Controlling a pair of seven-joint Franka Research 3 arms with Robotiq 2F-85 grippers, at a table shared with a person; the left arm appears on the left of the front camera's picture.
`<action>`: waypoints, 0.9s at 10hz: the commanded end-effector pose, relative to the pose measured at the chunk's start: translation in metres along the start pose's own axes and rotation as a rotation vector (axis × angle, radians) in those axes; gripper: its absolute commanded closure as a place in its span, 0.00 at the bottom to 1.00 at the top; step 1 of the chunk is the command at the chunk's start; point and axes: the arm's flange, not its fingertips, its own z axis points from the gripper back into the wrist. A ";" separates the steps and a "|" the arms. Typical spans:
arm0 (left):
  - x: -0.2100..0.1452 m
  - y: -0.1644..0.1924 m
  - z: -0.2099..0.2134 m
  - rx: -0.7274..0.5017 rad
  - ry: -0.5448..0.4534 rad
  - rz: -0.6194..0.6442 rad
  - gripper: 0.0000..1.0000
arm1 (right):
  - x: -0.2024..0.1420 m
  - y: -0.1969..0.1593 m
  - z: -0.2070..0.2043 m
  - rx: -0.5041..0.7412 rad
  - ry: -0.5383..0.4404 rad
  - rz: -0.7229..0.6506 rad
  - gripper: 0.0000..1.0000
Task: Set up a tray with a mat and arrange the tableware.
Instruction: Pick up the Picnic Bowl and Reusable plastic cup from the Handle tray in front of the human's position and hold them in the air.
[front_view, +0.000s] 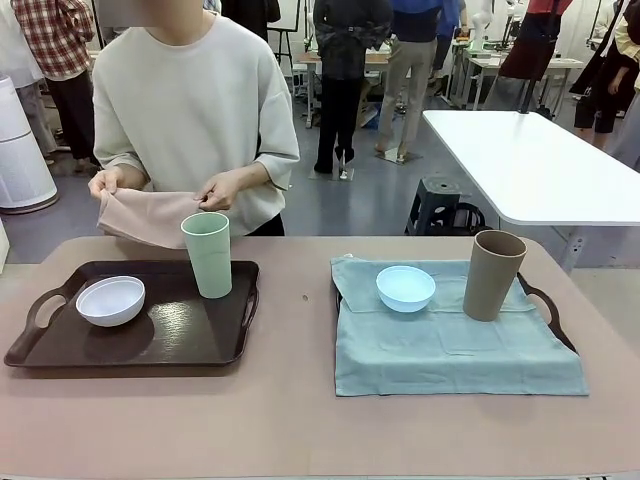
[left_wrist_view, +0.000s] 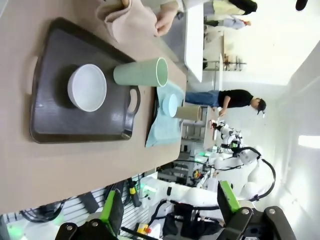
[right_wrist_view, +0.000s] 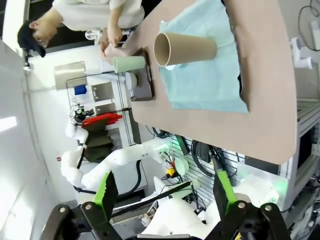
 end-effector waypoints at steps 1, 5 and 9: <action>0.001 -0.009 -0.001 -0.009 -0.031 -0.018 0.00 | 0.000 0.010 -0.006 -0.083 0.002 0.006 0.00; 0.000 0.000 0.000 0.000 0.000 0.000 0.00 | 0.000 0.000 0.000 0.000 0.000 0.000 0.00; 0.000 0.000 0.000 0.000 0.000 0.000 0.00 | 0.000 0.000 0.000 0.000 0.000 0.000 0.00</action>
